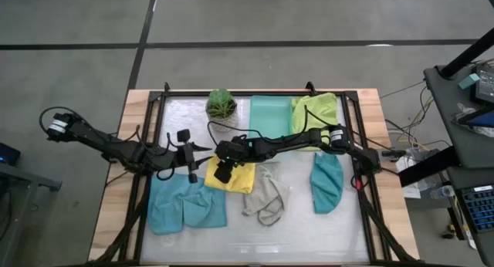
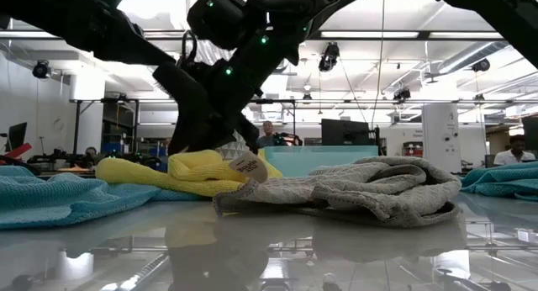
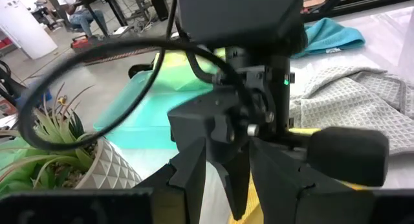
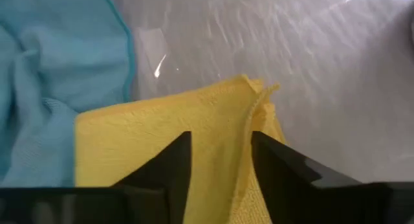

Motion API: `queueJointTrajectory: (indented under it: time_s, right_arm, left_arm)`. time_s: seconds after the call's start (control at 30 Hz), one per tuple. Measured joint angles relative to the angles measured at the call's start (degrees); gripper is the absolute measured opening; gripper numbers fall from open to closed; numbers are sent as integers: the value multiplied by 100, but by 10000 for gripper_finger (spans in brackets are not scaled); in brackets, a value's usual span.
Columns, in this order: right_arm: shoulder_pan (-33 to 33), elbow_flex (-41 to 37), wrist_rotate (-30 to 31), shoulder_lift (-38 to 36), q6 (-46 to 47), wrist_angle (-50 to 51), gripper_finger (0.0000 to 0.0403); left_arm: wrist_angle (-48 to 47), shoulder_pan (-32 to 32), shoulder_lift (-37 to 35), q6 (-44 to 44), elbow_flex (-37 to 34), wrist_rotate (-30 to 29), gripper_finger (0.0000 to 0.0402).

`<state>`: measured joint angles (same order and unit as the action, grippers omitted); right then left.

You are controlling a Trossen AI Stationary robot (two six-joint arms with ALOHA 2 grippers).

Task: Fold microfiber towels
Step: Fold the yellow microfiber cloth

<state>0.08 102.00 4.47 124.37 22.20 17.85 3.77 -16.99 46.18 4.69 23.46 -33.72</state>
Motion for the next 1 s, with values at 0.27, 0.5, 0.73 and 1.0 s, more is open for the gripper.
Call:
queueJointTrajectory:
  time_s: [0.27,0.5,0.73,1.0]
  right_arm:
    - [21,-3,1,-461,-615,295,203]
    - [226,-480,15,-1103,-1100,969,202]
    - [592,-2013,155,-2315,-1416,570,195]
    - [850,-3907,205,-3410,-1477,-1177,188]
  left_arm:
    - [7,-2,26,-312,0,31,105]
    - [-39,-12,123,-815,2,221,105]
    - [-53,-28,729,-1464,90,638,105]
    - [-54,-35,1798,-1480,697,967,105]
